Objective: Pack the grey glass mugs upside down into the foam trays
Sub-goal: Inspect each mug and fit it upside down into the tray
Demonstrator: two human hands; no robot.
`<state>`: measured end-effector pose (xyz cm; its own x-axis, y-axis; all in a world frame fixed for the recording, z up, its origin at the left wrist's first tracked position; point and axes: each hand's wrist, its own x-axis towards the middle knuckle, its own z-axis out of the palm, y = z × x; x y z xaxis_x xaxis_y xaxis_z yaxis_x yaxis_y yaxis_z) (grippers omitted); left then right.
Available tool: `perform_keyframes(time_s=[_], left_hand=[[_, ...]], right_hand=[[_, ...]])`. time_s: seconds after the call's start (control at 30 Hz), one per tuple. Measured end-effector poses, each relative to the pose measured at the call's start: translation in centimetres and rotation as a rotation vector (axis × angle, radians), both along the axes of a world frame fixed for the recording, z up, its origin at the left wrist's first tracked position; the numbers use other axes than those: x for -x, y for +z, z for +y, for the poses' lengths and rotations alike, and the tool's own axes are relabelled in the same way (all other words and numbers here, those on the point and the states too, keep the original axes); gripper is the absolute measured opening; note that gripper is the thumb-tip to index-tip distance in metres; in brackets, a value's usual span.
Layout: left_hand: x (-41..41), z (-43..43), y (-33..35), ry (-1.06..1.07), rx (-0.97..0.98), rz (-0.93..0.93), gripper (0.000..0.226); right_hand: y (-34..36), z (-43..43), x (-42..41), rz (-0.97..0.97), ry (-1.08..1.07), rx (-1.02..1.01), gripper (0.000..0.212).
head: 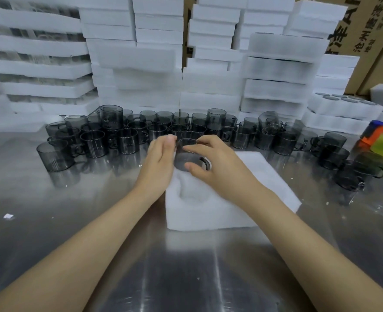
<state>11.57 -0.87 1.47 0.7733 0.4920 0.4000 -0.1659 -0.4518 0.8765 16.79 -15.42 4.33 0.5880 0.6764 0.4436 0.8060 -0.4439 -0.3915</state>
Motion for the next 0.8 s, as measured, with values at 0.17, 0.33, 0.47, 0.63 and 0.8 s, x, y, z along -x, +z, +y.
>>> perform_keyframes(time_s=[0.17, 0.33, 0.47, 0.63, 0.8], left_hand=[[0.1, 0.3, 0.2, -0.097, -0.024, -0.025, 0.028], [0.0, 0.7, 0.1, -0.191, 0.008, -0.048, 0.030], [0.2, 1.0, 0.2, -0.211, -0.008, 0.025, 0.031], [-0.2, 1.5, 0.3, -0.237, 0.053, 0.186, 0.034], [-0.7, 1.2, 0.5, -0.232, -0.027, 0.200, 0.050]], right_hand=[[0.1, -0.2, 0.1, -0.016, 0.105, 0.078, 0.062], [0.3, -0.1, 0.2, -0.020, 0.144, 0.212, 0.063], [0.4, -0.1, 0.3, 0.004, 0.151, 0.303, 0.072], [0.6, 0.2, 0.5, 0.075, 0.132, 0.531, 0.076], [0.9, 0.4, 0.8, 0.118, 0.120, 0.606, 0.079]])
